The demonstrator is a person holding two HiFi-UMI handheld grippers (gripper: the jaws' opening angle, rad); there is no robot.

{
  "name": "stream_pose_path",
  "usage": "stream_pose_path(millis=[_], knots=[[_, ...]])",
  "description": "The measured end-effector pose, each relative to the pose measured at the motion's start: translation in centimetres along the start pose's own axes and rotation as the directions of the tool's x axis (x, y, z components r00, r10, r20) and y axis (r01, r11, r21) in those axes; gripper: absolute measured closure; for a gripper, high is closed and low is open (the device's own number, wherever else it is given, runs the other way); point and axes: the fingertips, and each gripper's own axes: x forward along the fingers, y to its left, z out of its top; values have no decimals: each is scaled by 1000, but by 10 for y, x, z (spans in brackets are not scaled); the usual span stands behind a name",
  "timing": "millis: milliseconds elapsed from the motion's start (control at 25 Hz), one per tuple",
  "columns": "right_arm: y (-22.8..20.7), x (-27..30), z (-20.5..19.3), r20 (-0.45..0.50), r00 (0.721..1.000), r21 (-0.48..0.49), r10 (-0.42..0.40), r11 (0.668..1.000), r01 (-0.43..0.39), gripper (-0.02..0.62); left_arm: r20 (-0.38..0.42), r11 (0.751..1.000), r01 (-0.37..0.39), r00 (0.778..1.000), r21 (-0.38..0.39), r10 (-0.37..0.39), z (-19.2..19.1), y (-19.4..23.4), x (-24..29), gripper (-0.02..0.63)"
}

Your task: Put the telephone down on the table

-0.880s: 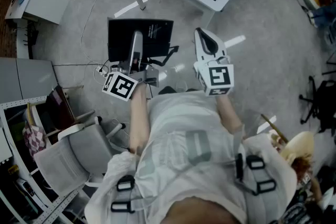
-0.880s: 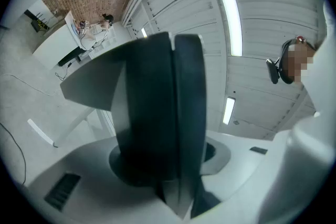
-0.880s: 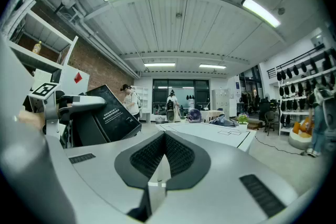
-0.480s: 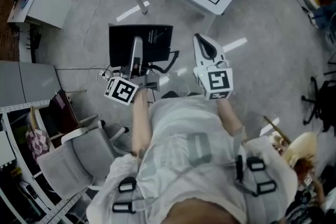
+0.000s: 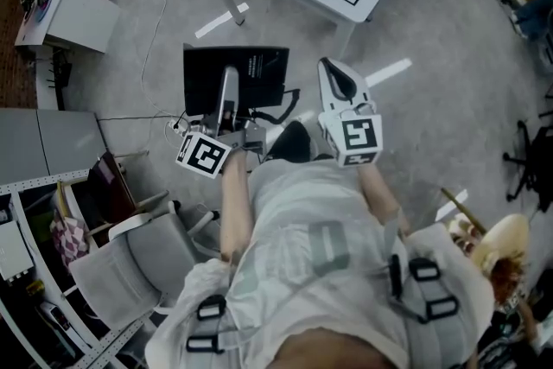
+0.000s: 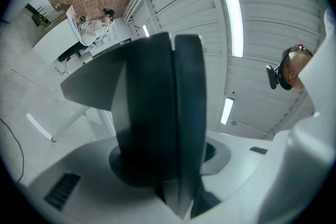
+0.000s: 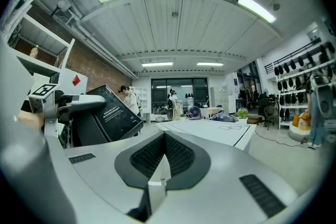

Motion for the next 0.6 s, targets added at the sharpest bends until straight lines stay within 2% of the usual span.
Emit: stream_pose_path(millis=[240,400,600], knots=[[0,6,-8,-14,1000,-16,16,1000,-16,588,25,1000,-9,1000,-24,10,5,18,3,437],[-21,25,-4,-2,1000,-6,-22,1000,22,588,34,1000,7,999,-27,-6,13,28,26,439],[-50,55,9,9,998,-45,-59,997,59,588,38,999,24,999,-35,-22,23,42,61,437]])
